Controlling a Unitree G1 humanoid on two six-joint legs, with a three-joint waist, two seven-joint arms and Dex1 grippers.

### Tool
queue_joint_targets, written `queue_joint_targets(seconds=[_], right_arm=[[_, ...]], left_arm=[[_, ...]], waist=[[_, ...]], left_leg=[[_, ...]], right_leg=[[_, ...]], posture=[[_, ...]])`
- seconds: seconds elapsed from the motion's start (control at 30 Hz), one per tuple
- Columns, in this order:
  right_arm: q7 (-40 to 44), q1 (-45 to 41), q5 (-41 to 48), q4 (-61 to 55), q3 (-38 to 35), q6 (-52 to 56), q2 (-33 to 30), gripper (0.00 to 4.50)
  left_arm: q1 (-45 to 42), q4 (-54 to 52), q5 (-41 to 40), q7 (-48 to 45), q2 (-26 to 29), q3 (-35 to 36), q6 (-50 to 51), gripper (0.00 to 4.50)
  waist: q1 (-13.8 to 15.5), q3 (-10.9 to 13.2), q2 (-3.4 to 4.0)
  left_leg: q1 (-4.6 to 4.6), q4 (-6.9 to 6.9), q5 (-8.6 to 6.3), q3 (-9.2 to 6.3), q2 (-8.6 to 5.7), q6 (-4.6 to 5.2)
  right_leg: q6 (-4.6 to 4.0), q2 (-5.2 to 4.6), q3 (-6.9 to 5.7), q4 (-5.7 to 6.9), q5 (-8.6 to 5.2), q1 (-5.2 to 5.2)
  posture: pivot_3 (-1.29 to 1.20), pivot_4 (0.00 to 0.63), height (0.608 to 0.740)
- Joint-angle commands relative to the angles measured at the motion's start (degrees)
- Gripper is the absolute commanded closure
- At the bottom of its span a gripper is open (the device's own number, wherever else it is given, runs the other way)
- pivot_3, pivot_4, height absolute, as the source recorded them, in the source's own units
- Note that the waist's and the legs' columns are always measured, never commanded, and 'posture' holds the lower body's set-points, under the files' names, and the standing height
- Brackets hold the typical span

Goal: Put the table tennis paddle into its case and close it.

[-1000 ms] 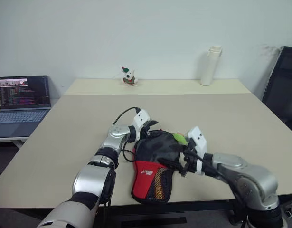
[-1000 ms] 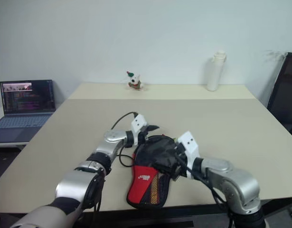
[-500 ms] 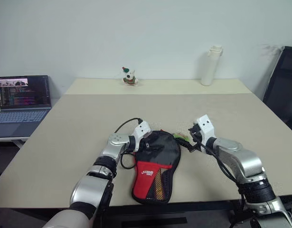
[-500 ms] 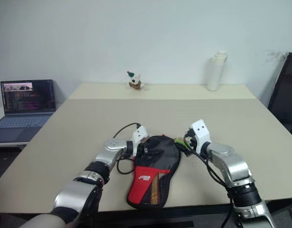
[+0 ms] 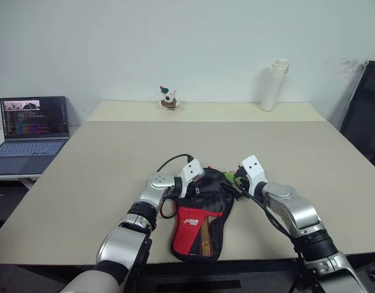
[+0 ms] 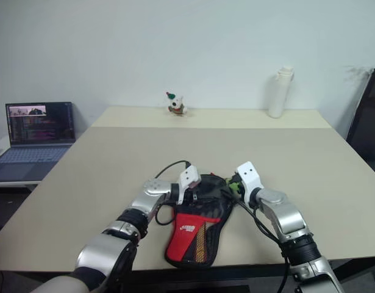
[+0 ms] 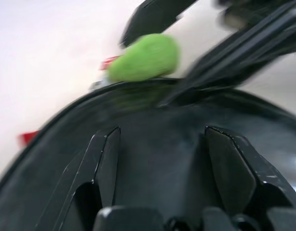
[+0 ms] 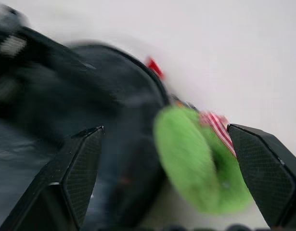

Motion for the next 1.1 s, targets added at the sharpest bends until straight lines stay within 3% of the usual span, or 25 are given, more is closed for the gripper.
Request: queue_joint_targets(seconds=[0.03,0.4,0.67,0.9,1.1], right_arm=[[-2.19,-2.05,-1.36,0.89,-2.31,-1.43,0.36,0.66],[-3.09,-2.0,-0.58,-0.08,-5.19,0.55,0.85,4.48],[-1.58,0.48,0.18,-5.36,-6.71,3.9,-1.42,4.48],[2.81,12.39,4.02,-22.4,-8.42,13.27,-9.05,4.48],[6.87,22.1,7.39,-33.92,-6.22,17.57,-14.82,4.48]], left_arm=[[1.3,2.32,2.26,-2.6,-0.1,-2.84,0.18,1.44],[3.23,5.64,3.49,-2.26,1.92,-3.77,0.87,1.44],[5.91,6.26,5.52,-1.24,2.63,-5.68,0.3,1.44],[6.48,6.55,5.08,-0.83,1.78,-5.71,1.45,1.44],[6.05,6.69,5.06,-0.83,0.98,-5.85,1.92,1.44]], waist=[[-0.03,-0.02,0.04],[-0.24,-0.37,0.22],[-0.39,-1.15,0.54],[-0.13,-1.46,0.57],[-0.06,-1.67,0.61]], left_leg=[[0.01,0.0,0.0,0.0,0.0,0.0],[0.1,-0.01,0.0,-0.02,0.05,0.0],[0.3,-0.05,-0.01,-0.04,0.1,0.01],[0.98,-0.11,-0.14,-0.09,0.18,0.2],[1.04,-0.12,-0.15,-0.15,0.19,0.2]], right_leg=[[0.0,0.0,0.0,0.0,0.0,0.0],[0.03,0.04,0.01,0.02,-0.02,0.05],[0.26,0.2,0.09,0.03,-0.16,0.16],[0.1,0.21,0.01,-0.1,-0.32,0.85],[0.08,0.19,-0.01,-0.11,-0.35,0.89]], posture=[[0.0,0.15,0.74],[0.0,0.15,0.74],[0.0,0.15,0.74],[0.0,0.15,0.74],[0.0,0.15,0.74]])
